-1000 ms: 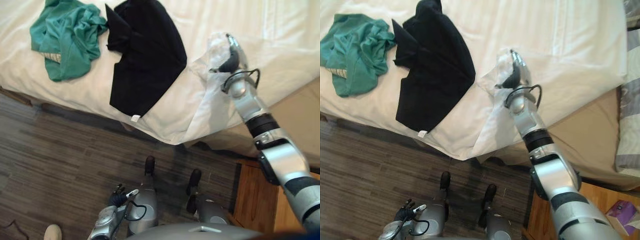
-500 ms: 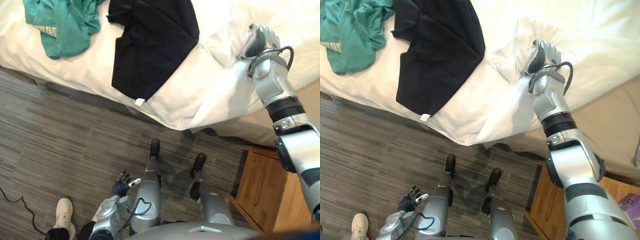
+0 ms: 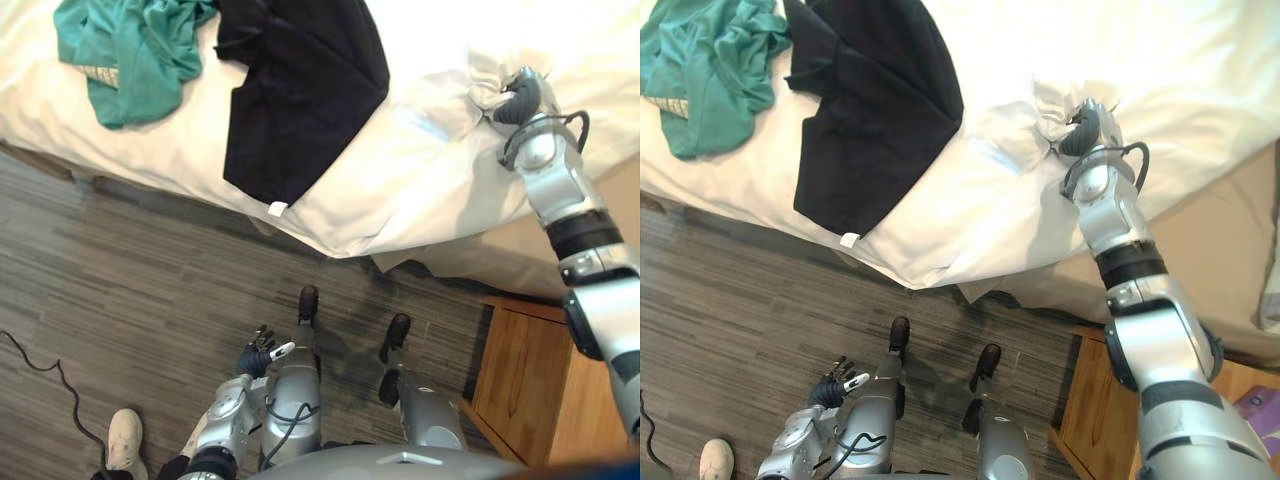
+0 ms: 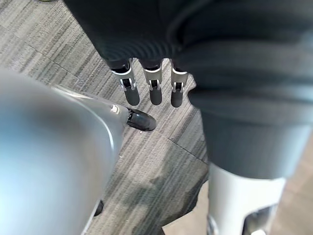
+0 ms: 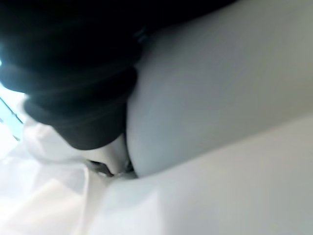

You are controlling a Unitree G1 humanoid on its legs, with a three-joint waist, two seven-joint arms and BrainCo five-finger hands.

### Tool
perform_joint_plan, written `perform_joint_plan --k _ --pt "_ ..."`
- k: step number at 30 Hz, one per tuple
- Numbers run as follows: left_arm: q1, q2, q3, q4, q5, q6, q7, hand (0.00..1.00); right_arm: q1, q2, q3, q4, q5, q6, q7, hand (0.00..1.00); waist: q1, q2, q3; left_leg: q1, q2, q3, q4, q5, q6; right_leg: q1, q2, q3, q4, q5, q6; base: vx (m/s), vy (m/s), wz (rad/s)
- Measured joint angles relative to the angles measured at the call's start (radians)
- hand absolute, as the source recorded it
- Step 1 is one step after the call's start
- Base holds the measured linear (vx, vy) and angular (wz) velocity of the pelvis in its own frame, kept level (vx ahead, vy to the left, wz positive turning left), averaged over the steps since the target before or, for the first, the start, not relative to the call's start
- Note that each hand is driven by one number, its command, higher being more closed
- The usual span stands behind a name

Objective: Tidy the bed and pick cloth on bed and put in laundry

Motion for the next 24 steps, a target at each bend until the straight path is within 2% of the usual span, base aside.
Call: perform_joint_plan --k 3,4,8,9,11,13,17,20,24 --pt "-0.004 0.002 0.003 0.017 0.027 0.049 0.032 0.0 0.175 0.044 -0.046 -0.119 0.001 -0.014 -0.045 1.0 -0.026 -0.017 -0.025 0.037 -0.002 0.036 0.001 -0.009 -0.004 0.017 0.003 0.034 -0.001 0.003 0.001 0.03 0.002 -0.33" --pt "-0.004 0.002 -0.002 0.025 0.031 0.068 0.046 0.0 0.259 0.075 -0.071 -0.158 0.001 -0.015 -0.067 1.0 -0.038 -0.022 -0.055 0.045 -0.001 0.051 0.001 -0.012 -0.007 0.018 0.005 0.046 -0.001 0.002 0.001 0.05 0.008 -0.29" --pt "-0.004 0.001 -0.007 0.051 0.036 0.094 0.06 0.0 0.47 0.166 -0.133 -0.247 0.0 -0.016 -0.113 1.0 -0.073 -0.027 -0.128 0.089 0.003 0.083 0.001 -0.028 -0.009 0.039 0.01 0.08 -0.002 0.0 0.003 0.05 -0.001 -0.28" --pt "-0.004 0.0 -0.008 0.062 0.036 0.103 0.063 0.0 0.534 0.188 -0.149 -0.265 0.0 -0.016 -0.132 0.0 -0.082 -0.023 -0.142 0.111 0.004 0.096 0.001 -0.035 -0.009 0.056 0.01 0.089 -0.001 -0.004 0.007 0.02 0.009 -0.29" --pt "-0.002 0.0 -0.016 0.086 0.039 0.107 0.064 0.0 0.631 0.208 -0.173 -0.289 0.002 -0.023 -0.155 0.0 -0.084 -0.019 -0.175 0.132 0.004 0.116 -0.001 -0.042 -0.007 0.065 0.011 0.11 -0.001 -0.014 0.015 0.01 0.009 -0.27" --pt "0.014 -0.004 -0.033 0.111 0.064 0.109 0.065 0.0 0.726 0.257 -0.226 -0.297 0.037 -0.055 -0.2 0.0 -0.107 -0.006 -0.208 0.159 0.003 0.13 -0.004 -0.059 -0.011 0.085 0.01 0.123 -0.001 -0.019 0.015 0.02 0.012 -0.14" --pt "0.053 -0.016 -0.044 0.144 0.071 0.108 0.065 0.0 0.796 0.312 -0.291 -0.297 0.085 -0.108 -0.223 0.0 -0.111 0.016 -0.249 0.201 -0.003 0.16 -0.004 -0.079 -0.007 0.11 0.01 0.155 0.0 -0.026 0.022 0.03 0.013 -0.18" --pt "0.082 -0.016 -0.042 0.168 0.074 0.106 0.063 0.0 0.844 0.354 -0.365 -0.295 0.167 -0.125 -0.226 0.0 -0.111 0.026 -0.259 0.235 -0.01 0.176 -0.004 -0.094 -0.006 0.137 0.005 0.168 -0.001 -0.034 0.03 0.06 0.015 -0.12" --pt "0.098 -0.013 -0.031 0.176 0.075 0.099 0.058 0.0 0.892 0.398 -0.509 -0.241 0.302 -0.156 -0.266 0.0 -0.118 0.026 -0.274 0.271 -0.016 0.192 -0.004 -0.105 0.002 0.167 -0.004 0.185 -0.002 -0.036 0.032 0.09 0.017 -0.09"
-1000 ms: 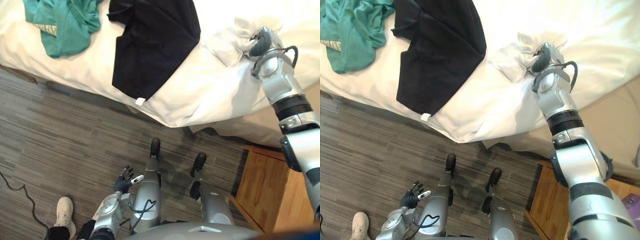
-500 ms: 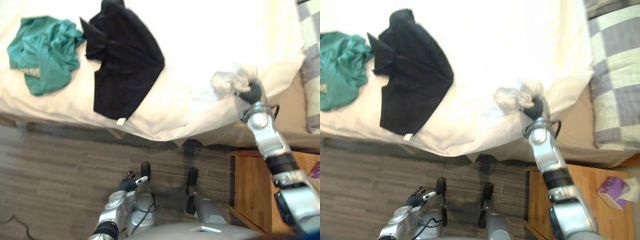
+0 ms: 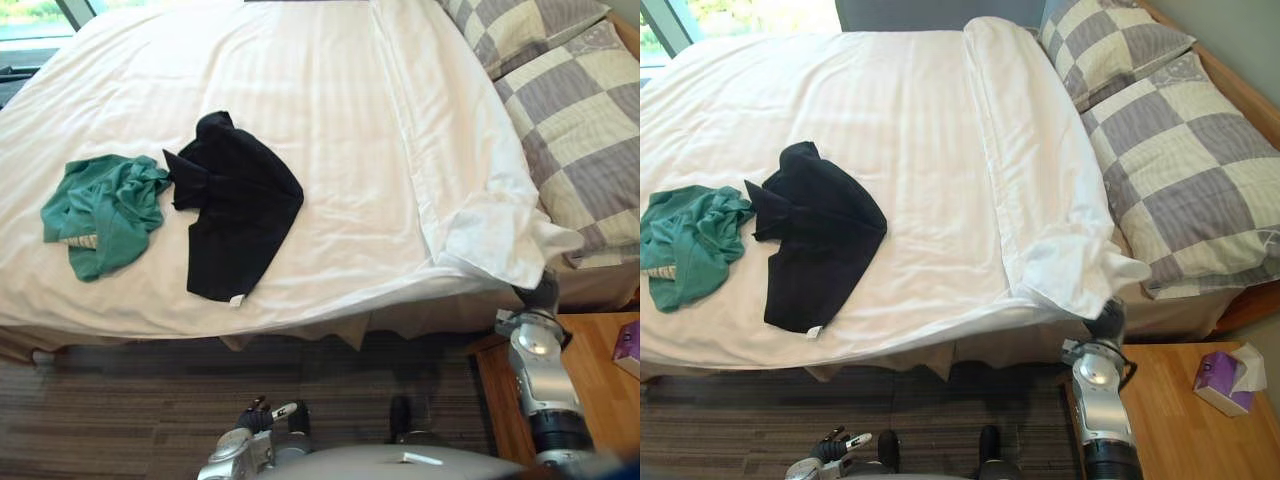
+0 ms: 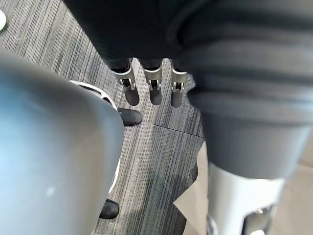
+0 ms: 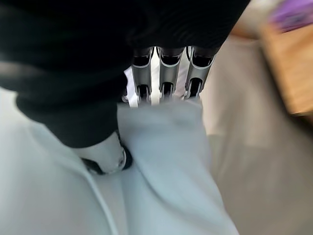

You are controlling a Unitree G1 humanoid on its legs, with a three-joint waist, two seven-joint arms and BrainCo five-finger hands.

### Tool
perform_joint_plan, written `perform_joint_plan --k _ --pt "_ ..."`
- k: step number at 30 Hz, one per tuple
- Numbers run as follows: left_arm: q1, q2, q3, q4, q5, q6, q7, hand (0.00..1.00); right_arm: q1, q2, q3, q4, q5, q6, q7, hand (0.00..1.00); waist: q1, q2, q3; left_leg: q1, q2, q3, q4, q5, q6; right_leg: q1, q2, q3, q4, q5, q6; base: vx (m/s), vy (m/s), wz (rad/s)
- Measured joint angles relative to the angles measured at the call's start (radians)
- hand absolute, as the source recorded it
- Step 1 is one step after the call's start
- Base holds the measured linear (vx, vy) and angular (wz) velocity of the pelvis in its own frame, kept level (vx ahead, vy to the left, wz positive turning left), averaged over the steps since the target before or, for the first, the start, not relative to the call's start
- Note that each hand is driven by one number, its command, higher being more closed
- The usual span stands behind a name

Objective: Tidy the bed and pick cloth on bed and put in laundry

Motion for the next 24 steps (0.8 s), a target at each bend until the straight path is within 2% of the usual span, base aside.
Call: perform_joint_plan --k 4,7,11,15,16,18,19,23,24 --pt "0.032 -0.008 0.058 -0.001 0.021 -0.01 -0.018 0.0 0.048 0.013 -0.2 0.032 0.145 -0.055 -0.056 0.0 -0.017 -0.003 -0.025 0.049 -0.001 0.047 0.0 -0.03 -0.003 0.034 -0.004 0.023 -0.007 -0.004 0.006 0.07 0.019 -0.3" --pt "0.051 -0.022 0.089 -0.001 0.028 -0.01 -0.029 0.0 0.094 0.013 -0.293 0.03 0.246 -0.088 -0.062 0.0 -0.035 -0.005 -0.039 0.084 0.003 0.07 -0.001 -0.045 -0.006 0.061 -0.004 0.036 -0.017 -0.006 0.007 0.05 0.015 -0.2" --pt "0.058 -0.041 0.106 -0.006 0.028 -0.007 -0.039 0.0 0.132 0.014 -0.317 0.019 0.298 -0.11 -0.046 0.0 -0.045 -0.006 -0.063 0.095 0.008 0.101 -0.001 -0.061 -0.014 0.064 -0.004 0.039 -0.015 -0.013 0.006 0.02 0.001 -0.09" --pt "0.07 -0.051 0.106 -0.016 0.027 0.009 -0.038 0.0 0.151 0.02 -0.336 -0.038 0.393 -0.131 0.025 0.0 -0.045 -0.005 -0.076 0.111 0.008 0.136 -0.001 -0.072 -0.007 0.075 -0.01 0.042 -0.014 -0.024 0.014 0.01 0.004 -0.04" --pt "0.07 -0.053 0.106 -0.023 0.026 0.009 -0.037 0.0 0.151 0.021 -0.336 -0.055 0.433 -0.135 0.063 1.0 -0.044 -0.004 -0.077 0.114 0.008 0.151 -0.001 -0.074 -0.007 0.076 -0.012 0.042 -0.014 -0.025 0.014 0.0 0.0 0.0" --pt "0.071 -0.055 0.106 -0.024 0.026 0.011 -0.036 0.0 0.15 0.021 -0.335 -0.065 0.487 -0.144 0.122 1.0 -0.042 -0.004 -0.077 0.117 0.009 0.159 -0.001 -0.075 -0.008 0.079 -0.013 0.042 -0.013 -0.026 0.013 0.0 0.0 0.0" --pt "0.07 -0.056 0.106 -0.029 0.026 0.015 -0.036 0.0 0.15 0.021 -0.33 -0.085 0.544 -0.143 0.18 1.0 -0.042 -0.005 -0.077 0.121 0.008 0.159 -0.001 -0.076 -0.011 0.083 -0.014 0.04 -0.013 -0.027 0.013 0.0 0.0 0.0" --pt "0.071 -0.053 0.106 -0.031 0.026 0.03 -0.036 0.0 0.138 0.021 -0.305 -0.136 0.65 -0.143 0.293 1.0 -0.043 -0.008 -0.079 0.123 0.008 0.158 -0.001 -0.08 -0.015 0.086 -0.015 0.037 -0.013 -0.031 0.012 0.05 -0.006 0.02" --pt "0.073 -0.053 0.106 -0.03 0.026 0.033 -0.036 0.0 0.123 0.021 -0.284 -0.154 0.709 -0.143 0.359 1.0 -0.043 -0.009 -0.079 0.123 0.009 0.158 -0.001 -0.081 -0.014 0.086 -0.015 0.037 -0.013 -0.031 0.012 0.05 -0.014 0.0"
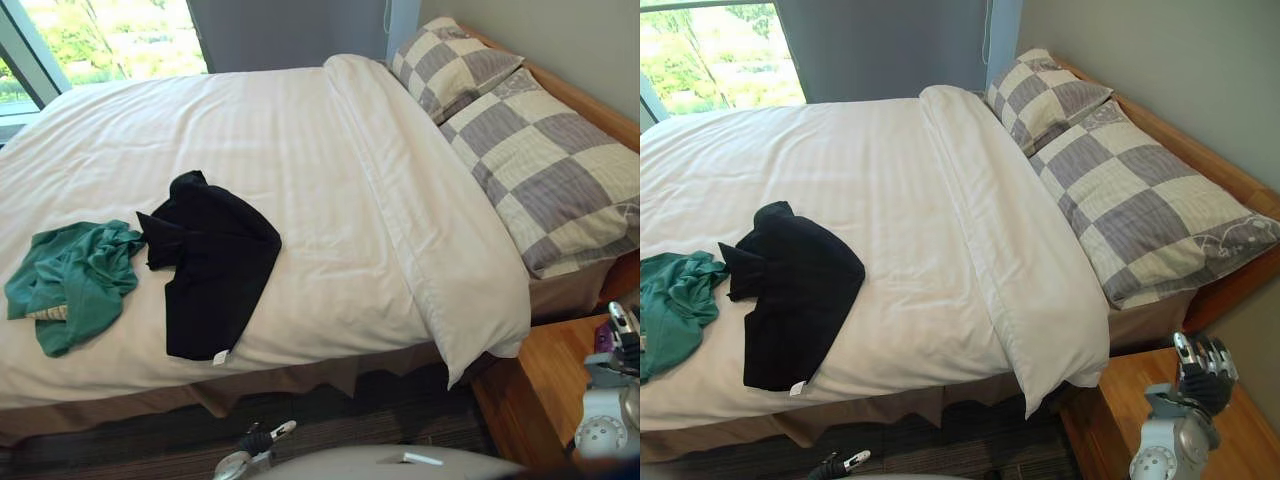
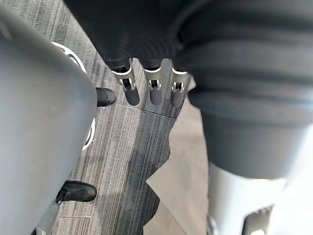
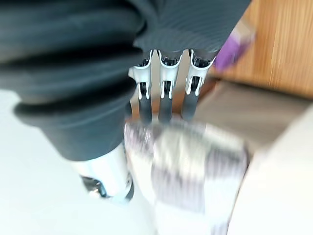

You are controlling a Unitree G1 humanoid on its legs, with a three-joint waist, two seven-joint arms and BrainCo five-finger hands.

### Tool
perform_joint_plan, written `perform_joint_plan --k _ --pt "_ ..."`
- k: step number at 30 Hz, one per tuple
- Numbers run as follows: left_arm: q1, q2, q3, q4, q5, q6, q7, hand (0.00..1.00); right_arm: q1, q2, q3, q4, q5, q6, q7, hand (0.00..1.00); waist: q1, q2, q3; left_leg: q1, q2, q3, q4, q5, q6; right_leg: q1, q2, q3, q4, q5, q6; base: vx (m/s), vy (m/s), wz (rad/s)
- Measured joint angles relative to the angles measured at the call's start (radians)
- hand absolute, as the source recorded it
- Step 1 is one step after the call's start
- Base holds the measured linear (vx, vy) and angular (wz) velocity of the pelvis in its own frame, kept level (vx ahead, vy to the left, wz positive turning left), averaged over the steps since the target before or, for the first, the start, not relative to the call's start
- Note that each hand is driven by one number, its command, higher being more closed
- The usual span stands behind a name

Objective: Tidy the bed and pick cloth on bed and put in laundry

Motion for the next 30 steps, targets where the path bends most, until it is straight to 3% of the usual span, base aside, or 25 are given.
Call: perform_joint_plan --k 4,5,7,11,14,16,23,30 --pt "-0.007 -0.004 0.0 0.0 -0.021 0.017 0.0 0.0 -0.055 0.001 0.117 -0.123 0.192 0.012 0.248 1.0 0.002 0.006 -0.005 -0.021 0.001 -0.003 0.0 -0.005 -0.002 -0.02 0.0 -0.004 0.002 0.0 0.0 0.02 -0.009 0.01" --pt "-0.007 -0.004 0.0 0.0 -0.022 0.017 0.0 0.0 -0.057 0.001 0.119 -0.125 0.195 0.012 0.251 1.0 0.002 0.006 -0.005 -0.021 0.001 -0.003 0.0 -0.005 -0.002 -0.021 0.0 -0.004 0.002 0.0 0.0 0.02 -0.028 0.05" --pt "-0.017 -0.004 0.0 0.0 -0.038 0.021 0.0 0.0 -0.114 0.001 0.165 -0.145 0.277 0.015 0.35 1.0 0.014 0.004 -0.003 -0.052 0.003 -0.01 0.001 0.001 0.005 -0.052 0.0 -0.007 0.014 0.0 0.0 0.01 -0.026 0.07" --pt "-0.054 -0.006 -0.001 0.001 -0.039 0.019 0.0 0.0 -0.183 0.001 0.192 -0.149 0.363 0.015 0.387 1.0 0.034 0.011 0.023 -0.095 0.003 -0.021 0.01 0.004 0.006 -0.096 -0.003 -0.018 0.034 0.0 0.0 0.01 -0.02 0.11" --pt "-0.118 0.002 -0.001 0.01 -0.044 0.012 0.001 0.0 -0.285 -0.018 0.187 -0.149 0.442 0.013 0.379 1.0 0.038 0.012 0.093 -0.174 0.013 -0.032 0.082 -0.027 0.004 -0.145 -0.011 -0.028 0.06 0.0 0.0 -0.04 -0.017 0.12" --pt "-0.186 -0.01 -0.003 0.016 -0.056 0.001 0.0 0.0 -0.369 -0.076 0.185 -0.149 0.492 0.004 0.374 1.0 0.048 0.017 0.145 -0.261 0.03 -0.026 0.154 -0.052 0.013 -0.208 -0.016 -0.033 0.085 0.001 -0.001 -0.07 -0.023 0.1" --pt "-0.363 0.009 -0.005 0.016 -0.125 -0.009 0.014 0.0 -0.578 -0.268 0.177 -0.146 0.604 -0.043 0.39 1.0 0.051 0.035 0.292 -0.505 0.077 -0.04 0.338 -0.052 0.024 -0.382 -0.013 -0.071 0.155 0.006 -0.008 -0.05 -0.029 0.19" --pt "-0.509 0.056 -0.039 0.017 -0.167 0.038 0.04 0.0 -0.8 -0.411 0.171 -0.045 0.677 -0.059 0.411 1.0 0.057 0.047 0.401 -0.688 0.076 -0.078 0.366 -0.024 0.051 -0.547 -0.016 -0.09 0.18 0.025 -0.017 -0.09 -0.029 0.12"
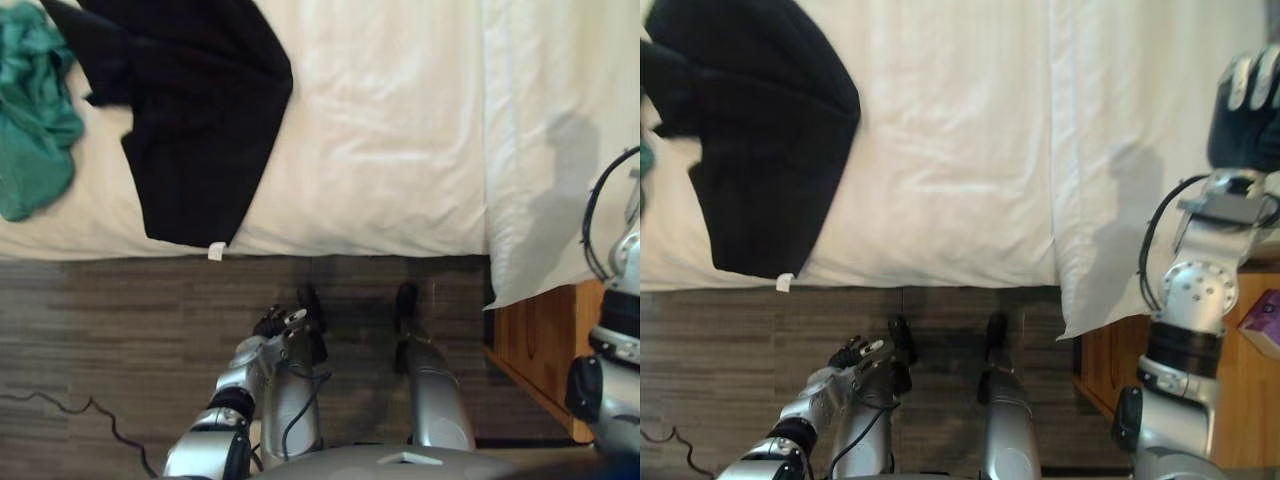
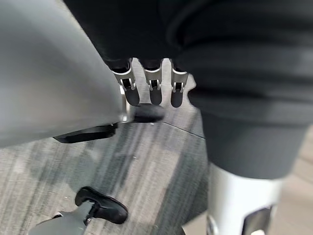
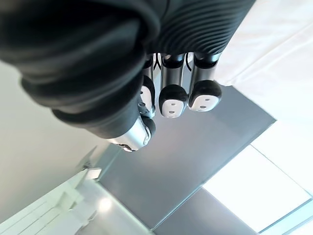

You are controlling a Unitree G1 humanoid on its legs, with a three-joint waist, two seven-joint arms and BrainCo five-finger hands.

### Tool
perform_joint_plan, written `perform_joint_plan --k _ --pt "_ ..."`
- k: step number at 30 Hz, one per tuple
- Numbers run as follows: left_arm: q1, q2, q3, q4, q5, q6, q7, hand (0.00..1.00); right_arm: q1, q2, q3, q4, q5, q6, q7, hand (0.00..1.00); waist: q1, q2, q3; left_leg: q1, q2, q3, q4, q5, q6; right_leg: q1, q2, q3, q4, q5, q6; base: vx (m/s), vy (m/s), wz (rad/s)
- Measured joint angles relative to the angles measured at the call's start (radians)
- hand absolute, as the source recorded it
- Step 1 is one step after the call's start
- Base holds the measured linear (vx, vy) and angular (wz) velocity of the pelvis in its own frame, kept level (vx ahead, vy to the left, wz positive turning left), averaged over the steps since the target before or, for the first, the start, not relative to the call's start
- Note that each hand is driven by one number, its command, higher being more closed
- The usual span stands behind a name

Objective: Tidy the bed and pick cloth on bed and put in laundry

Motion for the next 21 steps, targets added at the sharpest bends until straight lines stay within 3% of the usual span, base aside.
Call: perform_joint_plan --k 4,10,13,14,18,20,21 --pt "-0.107 0.033 0.01 -0.01 -0.001 0.027 -0.017 0.0 -0.118 -0.032 -0.005 0.098 0.082 -0.011 0.005 1.0 0.0 0.001 0.06 -0.091 -0.008 -0.016 -0.016 0.04 0.009 -0.089 -0.007 -0.021 0.011 0.014 -0.008 -0.07 -0.026 0.13" --pt "-0.19 0.051 0.049 -0.013 0.0 0.075 -0.057 0.0 -0.164 -0.03 -0.08 0.261 0.12 -0.021 -0.035 1.0 0.0 0.0 0.083 -0.165 -0.016 -0.012 -0.055 0.082 0.015 -0.183 -0.007 -0.023 0.009 0.041 -0.016 -0.03 -0.032 0.01" --pt "-0.243 0.071 0.085 -0.007 0.0 0.109 -0.08 0.0 -0.193 -0.024 -0.129 0.315 0.156 0.02 -0.045 1.0 -0.008 0.0 0.112 -0.174 -0.019 0.008 -0.082 0.102 0.014 -0.216 -0.007 -0.014 0.006 0.053 -0.018 -0.03 -0.021 -0.13" --pt "-0.261 0.085 0.086 -0.002 0.0 0.125 -0.094 0.0 -0.206 -0.023 -0.128 0.32 0.156 0.052 -0.047 1.0 -0.014 -0.002 0.116 -0.174 -0.016 0.014 -0.086 0.107 0.014 -0.218 -0.003 -0.01 -0.001 0.056 -0.019 -0.03 -0.027 -0.11" --pt "-0.284 0.089 0.122 0.002 0.0 0.137 -0.131 0.0 -0.219 -0.013 -0.122 0.364 0.194 0.109 -0.036 1.0 -0.016 -0.008 0.115 -0.173 -0.007 0.026 -0.086 0.11 0.012 -0.216 0.008 -0.004 -0.014 0.068 -0.025 -0.02 -0.034 -0.07" --pt "-0.283 0.097 0.126 0.007 0.0 0.136 -0.131 0.0 -0.219 -0.001 -0.122 0.387 0.194 0.128 -0.02 1.0 -0.017 -0.023 0.11 -0.168 -0.004 0.037 -0.086 0.11 0.011 -0.214 0.012 0.006 -0.022 0.073 -0.026 -0.01 -0.034 -0.15" --pt "-0.28 0.109 0.128 0.016 0.0 0.137 -0.131 0.0 -0.219 0.031 -0.121 0.409 0.194 0.139 0.0 1.0 -0.024 -0.044 0.1 -0.163 0.001 0.049 -0.086 0.11 0.011 -0.214 0.016 0.014 -0.029 0.081 -0.029 0.0 -0.045 -0.25"
